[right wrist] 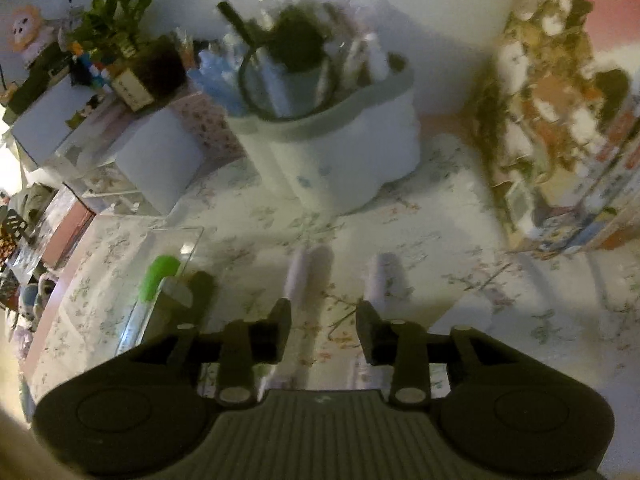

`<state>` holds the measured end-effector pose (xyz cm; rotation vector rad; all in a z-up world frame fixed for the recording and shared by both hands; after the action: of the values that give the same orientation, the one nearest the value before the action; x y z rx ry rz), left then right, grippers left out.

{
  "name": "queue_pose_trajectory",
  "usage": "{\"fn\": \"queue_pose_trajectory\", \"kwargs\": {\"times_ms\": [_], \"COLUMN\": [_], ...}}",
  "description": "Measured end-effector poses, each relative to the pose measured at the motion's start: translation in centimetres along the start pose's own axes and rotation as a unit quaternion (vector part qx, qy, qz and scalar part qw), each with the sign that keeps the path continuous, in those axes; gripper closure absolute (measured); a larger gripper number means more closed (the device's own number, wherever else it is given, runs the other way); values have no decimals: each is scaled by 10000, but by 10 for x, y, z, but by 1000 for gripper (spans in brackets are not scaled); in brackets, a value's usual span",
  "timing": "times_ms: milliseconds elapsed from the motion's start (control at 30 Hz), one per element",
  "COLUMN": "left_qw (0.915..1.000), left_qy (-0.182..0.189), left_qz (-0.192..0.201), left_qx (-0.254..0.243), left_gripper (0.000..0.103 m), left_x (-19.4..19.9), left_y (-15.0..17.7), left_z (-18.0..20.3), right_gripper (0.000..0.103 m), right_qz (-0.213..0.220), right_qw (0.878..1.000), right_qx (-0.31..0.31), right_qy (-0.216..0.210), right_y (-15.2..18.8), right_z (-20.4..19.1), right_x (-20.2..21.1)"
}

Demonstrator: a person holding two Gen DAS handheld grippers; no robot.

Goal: Organize stationery

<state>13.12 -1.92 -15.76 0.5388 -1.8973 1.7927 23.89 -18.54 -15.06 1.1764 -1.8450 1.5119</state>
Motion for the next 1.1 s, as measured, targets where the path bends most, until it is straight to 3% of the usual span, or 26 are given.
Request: {"fn": "queue_pose_trajectory", "kwargs": {"times_ms": [100,133,167,233,500,633,667,1000,1100], "left_qw": [10000,10000,10000,10000,10000,10000,10000,10000,10000], "left_qy": [13,16,18,22,22,21,21,21,20], "left_qz": [3,3,3,5,6,6,6,6,8], "left_qx": [-4,-5,-7,-9,-11,-12,-12,-9,-9], "left_gripper": [31,31,31,31,31,31,31,31,31], "left_x": [0,0,0,0,0,0,0,0,0], "left_y": [0,0,0,0,0,0,0,0,0], "left_z": [0,0,0,0,0,0,0,0,0], "right_gripper": [62,68,84,93,92,67,65,65,65], "right_qz": [-140,-128,-130,-135,-60,51,96,-109,108], "right_qw": [9994,9989,9982,9972,9990,9990,9990,9998,9995], "right_qx": [219,319,344,260,-254,-281,-301,-98,-294], "right_qy": [228,310,469,687,352,346,319,-153,-35], "right_y": [5,5,4,2,7,9,8,4,-5], "right_z": [-4,-6,-5,2,13,12,11,-25,-16], "right_x": [-15,-16,-17,-18,-13,-4,-2,-15,-5]}}
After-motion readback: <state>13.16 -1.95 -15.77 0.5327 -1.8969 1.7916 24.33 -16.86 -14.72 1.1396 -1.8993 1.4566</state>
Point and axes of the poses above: each gripper's, at about its wrist camera, not at the fingertips, and x roughly against the way its jaws point, z to its right, y to its underside, the point moved 10 cm from there along -x, roughly the way its jaws point
